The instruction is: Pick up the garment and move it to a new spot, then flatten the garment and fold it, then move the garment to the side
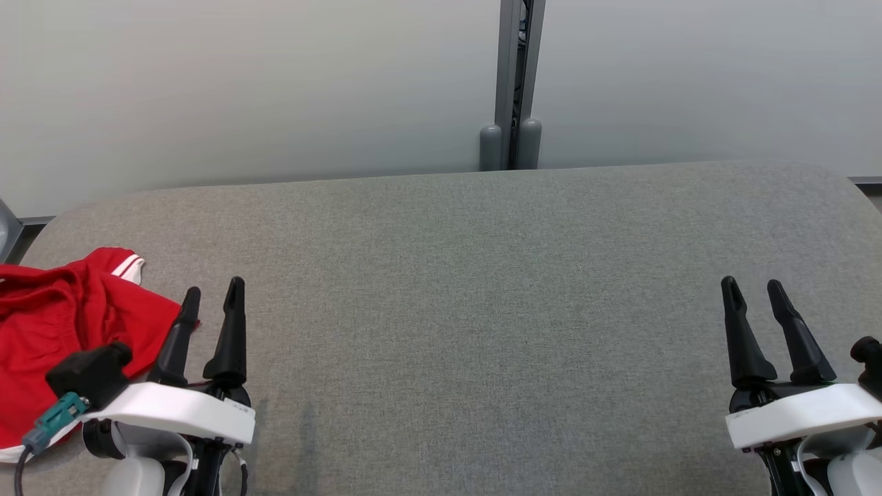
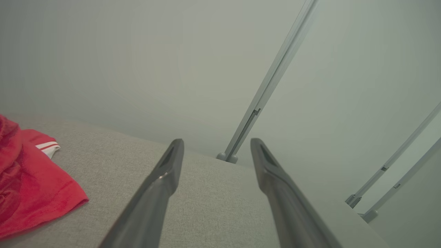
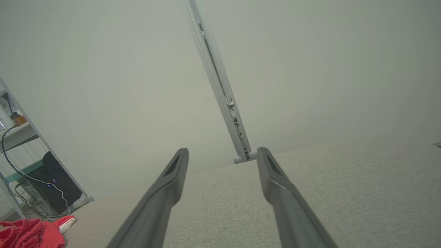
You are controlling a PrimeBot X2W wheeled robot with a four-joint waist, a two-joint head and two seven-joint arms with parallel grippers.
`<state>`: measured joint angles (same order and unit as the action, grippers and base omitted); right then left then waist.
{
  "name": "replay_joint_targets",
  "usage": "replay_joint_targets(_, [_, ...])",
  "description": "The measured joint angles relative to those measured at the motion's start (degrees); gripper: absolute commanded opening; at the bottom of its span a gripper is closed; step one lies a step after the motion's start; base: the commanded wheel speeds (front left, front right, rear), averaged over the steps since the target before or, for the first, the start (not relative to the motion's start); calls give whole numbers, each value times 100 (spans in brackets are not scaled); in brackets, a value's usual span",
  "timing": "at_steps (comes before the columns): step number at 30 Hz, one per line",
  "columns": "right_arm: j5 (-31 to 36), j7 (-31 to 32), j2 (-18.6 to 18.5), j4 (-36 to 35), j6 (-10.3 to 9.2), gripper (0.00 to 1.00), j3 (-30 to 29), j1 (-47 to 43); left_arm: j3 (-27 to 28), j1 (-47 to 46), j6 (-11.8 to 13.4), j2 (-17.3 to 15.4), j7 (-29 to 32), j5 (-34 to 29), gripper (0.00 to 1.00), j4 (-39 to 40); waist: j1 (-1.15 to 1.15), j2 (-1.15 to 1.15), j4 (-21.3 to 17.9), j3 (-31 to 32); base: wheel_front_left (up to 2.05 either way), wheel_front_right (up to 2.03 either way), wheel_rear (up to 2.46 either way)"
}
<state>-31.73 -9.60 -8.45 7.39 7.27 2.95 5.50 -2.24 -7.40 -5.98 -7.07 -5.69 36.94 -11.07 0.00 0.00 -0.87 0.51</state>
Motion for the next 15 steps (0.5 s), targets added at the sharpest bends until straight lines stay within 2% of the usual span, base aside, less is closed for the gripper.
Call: replay_joint_targets(15, [982, -158, 27, 333, 5, 100, -64, -8, -203, 101, 81, -125, -280, -878, 100, -508, 0, 0, -4, 13, 0, 0, 0])
